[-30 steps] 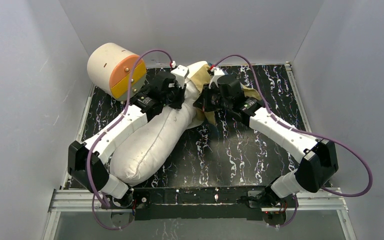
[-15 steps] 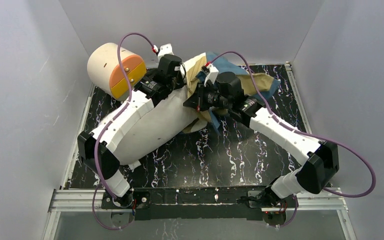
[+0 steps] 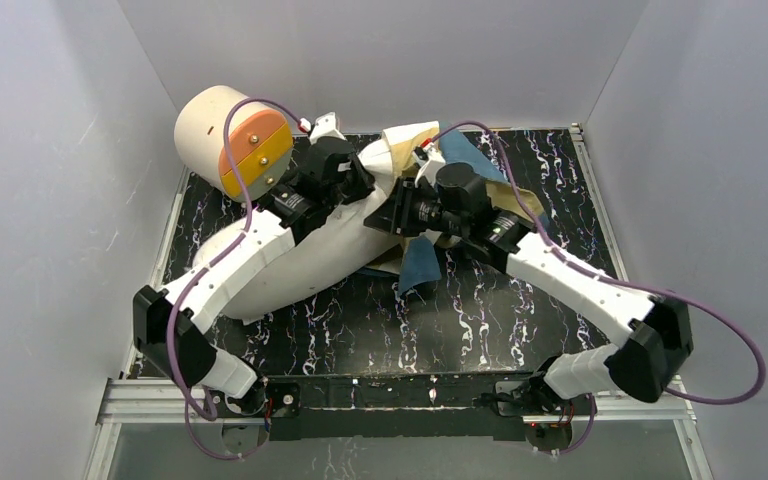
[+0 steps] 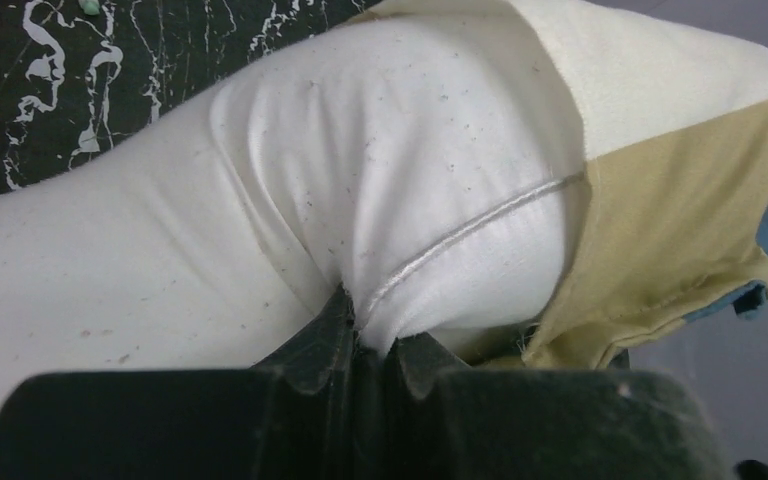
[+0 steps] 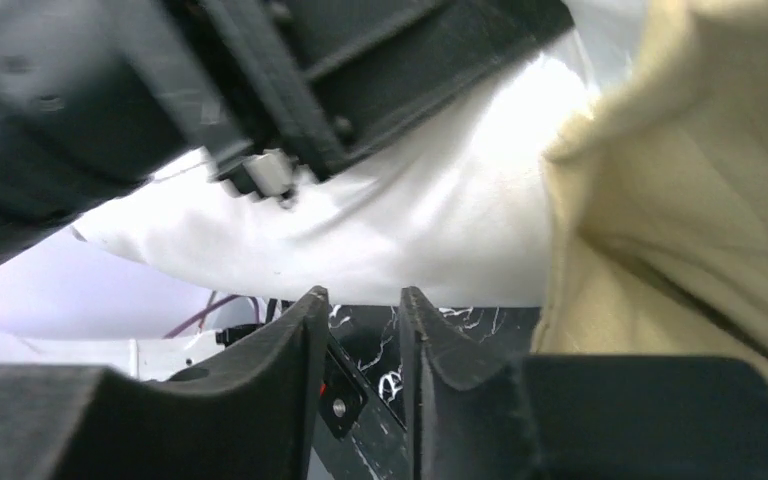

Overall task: Put the pillow into the pillowcase
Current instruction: Stuff the pillow into the pillowcase.

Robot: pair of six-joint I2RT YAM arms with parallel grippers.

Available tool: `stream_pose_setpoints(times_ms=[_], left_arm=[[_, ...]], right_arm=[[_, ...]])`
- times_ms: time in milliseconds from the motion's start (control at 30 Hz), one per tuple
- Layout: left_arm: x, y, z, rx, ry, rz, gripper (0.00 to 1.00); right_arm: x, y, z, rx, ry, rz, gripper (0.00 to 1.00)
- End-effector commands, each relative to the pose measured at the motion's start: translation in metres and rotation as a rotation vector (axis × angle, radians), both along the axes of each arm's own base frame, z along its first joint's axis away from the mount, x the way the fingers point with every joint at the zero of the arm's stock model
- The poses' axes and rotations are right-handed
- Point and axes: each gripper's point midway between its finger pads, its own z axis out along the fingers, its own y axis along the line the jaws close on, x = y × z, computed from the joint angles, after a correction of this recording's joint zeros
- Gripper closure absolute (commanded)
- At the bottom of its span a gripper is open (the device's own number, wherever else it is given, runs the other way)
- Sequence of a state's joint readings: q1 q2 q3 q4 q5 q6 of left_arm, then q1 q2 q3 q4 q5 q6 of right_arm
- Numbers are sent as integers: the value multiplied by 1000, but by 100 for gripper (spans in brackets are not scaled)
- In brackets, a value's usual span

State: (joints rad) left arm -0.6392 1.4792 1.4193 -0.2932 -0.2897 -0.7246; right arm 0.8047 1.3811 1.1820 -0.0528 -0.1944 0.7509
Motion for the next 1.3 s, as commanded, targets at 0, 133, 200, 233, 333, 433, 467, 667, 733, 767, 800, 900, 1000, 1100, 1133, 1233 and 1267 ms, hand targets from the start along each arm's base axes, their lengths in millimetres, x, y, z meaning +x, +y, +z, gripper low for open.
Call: stream_pose_setpoints(times_ms=[0, 133, 200, 233, 333, 433, 467, 667, 733, 767, 800, 900, 1000, 1100, 1133, 1233, 1267], left_arm=[[-16, -1, 60, -120, -166, -76, 96], [-27, 5, 63, -112, -190, -102, 96], [-29, 2, 62, -122, -193, -122, 97], [-31, -2, 62, -138, -193, -139, 97], [-34, -14, 61, -201, -186, -180, 99], [-37, -19, 58, -230, -179, -200, 100], [-37, -18, 56, -230, -179, -200, 100], [-41, -21, 57, -271, -194, -213, 100], [-44, -25, 58, -292, -194, -235, 100], [-45, -27, 59, -301, -196, -248, 100], [-47, -28, 59, -309, -196, -257, 100], [-56, -36, 67, -342, -197, -319, 86], [-62, -38, 80, -343, -197, -352, 64], [-69, -30, 77, -268, -142, -353, 53], [-72, -27, 72, -239, -117, -353, 50], [-82, -15, 57, -148, -51, -357, 44], [-86, -11, 52, -122, -29, -361, 39]], right_arm=[[-13, -37, 66, -4, -153, -68, 54], [-15, -74, 81, -39, -213, -177, 42], [-9, -94, 85, -68, -235, -265, 38], [-6, -102, 85, -85, -243, -309, 37], [8, -128, 73, -180, -243, -443, 36], [17, -133, 70, -199, -247, -478, 37], [19, -131, 72, -187, -248, -478, 37], [35, -113, 84, -145, -246, -485, 38], [39, -107, 84, -165, -251, -465, 41], [39, -103, 88, -168, -256, -445, 43], [38, -100, 93, -171, -262, -421, 46], [31, -96, 109, -196, -273, -362, 51], [31, -99, 107, -284, -277, -332, 51], [31, -111, 73, -434, -237, -320, 51], [30, -116, 61, -476, -218, -322, 51], [21, -131, 23, -579, -161, -315, 52], [19, -137, 14, -607, -144, -324, 52]])
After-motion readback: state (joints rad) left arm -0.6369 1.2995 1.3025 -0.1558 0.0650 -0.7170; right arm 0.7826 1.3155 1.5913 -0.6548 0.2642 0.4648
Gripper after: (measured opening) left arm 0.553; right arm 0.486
